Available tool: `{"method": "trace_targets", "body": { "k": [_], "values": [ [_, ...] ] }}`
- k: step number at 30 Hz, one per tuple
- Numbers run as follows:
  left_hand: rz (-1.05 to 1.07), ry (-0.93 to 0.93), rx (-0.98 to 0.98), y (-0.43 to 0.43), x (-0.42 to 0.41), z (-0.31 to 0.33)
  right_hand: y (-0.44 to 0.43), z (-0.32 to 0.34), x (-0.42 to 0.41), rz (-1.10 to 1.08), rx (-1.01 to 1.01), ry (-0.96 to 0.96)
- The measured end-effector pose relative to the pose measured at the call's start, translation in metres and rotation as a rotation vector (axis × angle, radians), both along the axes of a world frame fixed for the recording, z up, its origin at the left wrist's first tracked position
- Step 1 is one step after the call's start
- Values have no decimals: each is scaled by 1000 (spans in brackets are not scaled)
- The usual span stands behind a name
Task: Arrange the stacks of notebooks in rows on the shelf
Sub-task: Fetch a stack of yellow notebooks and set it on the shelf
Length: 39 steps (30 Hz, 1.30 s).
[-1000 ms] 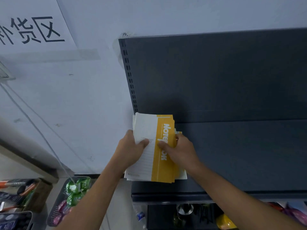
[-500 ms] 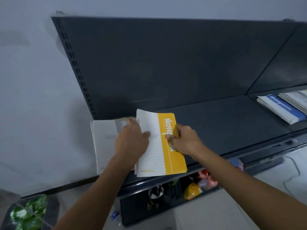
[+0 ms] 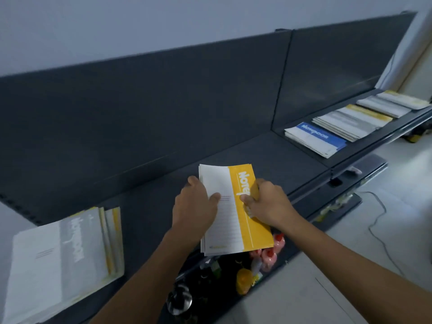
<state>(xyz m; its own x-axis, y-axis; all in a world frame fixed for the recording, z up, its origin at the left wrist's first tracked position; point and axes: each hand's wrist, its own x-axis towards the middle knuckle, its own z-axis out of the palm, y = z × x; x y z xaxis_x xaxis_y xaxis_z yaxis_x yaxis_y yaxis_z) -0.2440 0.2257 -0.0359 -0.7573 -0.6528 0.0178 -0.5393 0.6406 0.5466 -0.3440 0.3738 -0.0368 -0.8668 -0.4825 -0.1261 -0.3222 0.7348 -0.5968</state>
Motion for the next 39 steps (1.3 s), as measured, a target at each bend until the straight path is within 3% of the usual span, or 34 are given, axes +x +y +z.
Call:
{"method": "trace_targets", "body": {
  "k": [13, 30, 39],
  "values": [
    [-163, -40, -33, 168, -184, 2, 182, -16, -148, -306, -83, -60],
    [-433, -54, -11, 248, -395, -3, 270, -13, -316, -560, 4, 13],
    [-533, -50, -42, 310, -488, -6, 339, -9, -390, -643, -41, -62]
  ]
}}
